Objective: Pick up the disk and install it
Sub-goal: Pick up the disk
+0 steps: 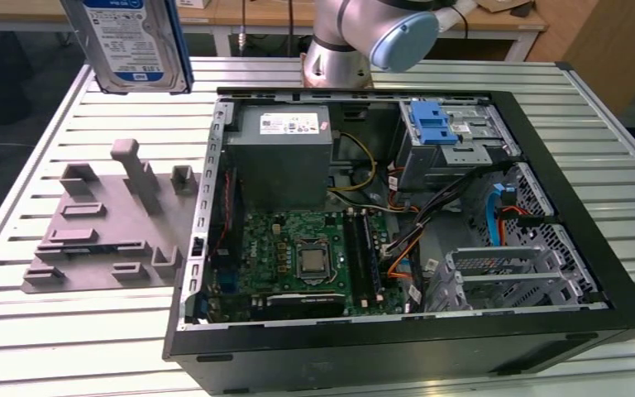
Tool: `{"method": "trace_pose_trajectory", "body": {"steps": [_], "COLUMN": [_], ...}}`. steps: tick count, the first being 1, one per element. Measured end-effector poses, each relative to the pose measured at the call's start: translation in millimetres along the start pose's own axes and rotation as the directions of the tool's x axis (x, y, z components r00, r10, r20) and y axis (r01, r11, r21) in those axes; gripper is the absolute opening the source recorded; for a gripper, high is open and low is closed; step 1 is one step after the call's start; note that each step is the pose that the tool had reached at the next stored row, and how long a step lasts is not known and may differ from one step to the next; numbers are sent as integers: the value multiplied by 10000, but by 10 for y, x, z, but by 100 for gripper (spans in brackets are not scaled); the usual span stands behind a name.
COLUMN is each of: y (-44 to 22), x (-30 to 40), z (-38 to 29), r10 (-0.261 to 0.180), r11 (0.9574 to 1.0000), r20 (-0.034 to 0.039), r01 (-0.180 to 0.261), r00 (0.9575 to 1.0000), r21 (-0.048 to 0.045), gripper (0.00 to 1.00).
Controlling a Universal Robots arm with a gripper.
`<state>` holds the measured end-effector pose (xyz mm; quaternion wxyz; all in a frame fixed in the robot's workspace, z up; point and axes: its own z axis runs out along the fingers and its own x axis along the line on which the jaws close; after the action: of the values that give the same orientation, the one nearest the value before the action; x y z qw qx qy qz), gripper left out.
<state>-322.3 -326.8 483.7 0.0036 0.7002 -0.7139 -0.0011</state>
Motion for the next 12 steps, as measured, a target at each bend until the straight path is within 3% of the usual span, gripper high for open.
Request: {"method": "trace_pose_trajectory", "body": {"steps": [7, 12], "y": [-82, -91], "x": [-2, 23], "z": [-1, 0], "r10": [0, 0], "r11": [10000, 10000], "r20": [0, 0], "r01": [0, 0], "r00": [10000, 10000], "r21": [0, 0], "gripper": [36, 36]}}
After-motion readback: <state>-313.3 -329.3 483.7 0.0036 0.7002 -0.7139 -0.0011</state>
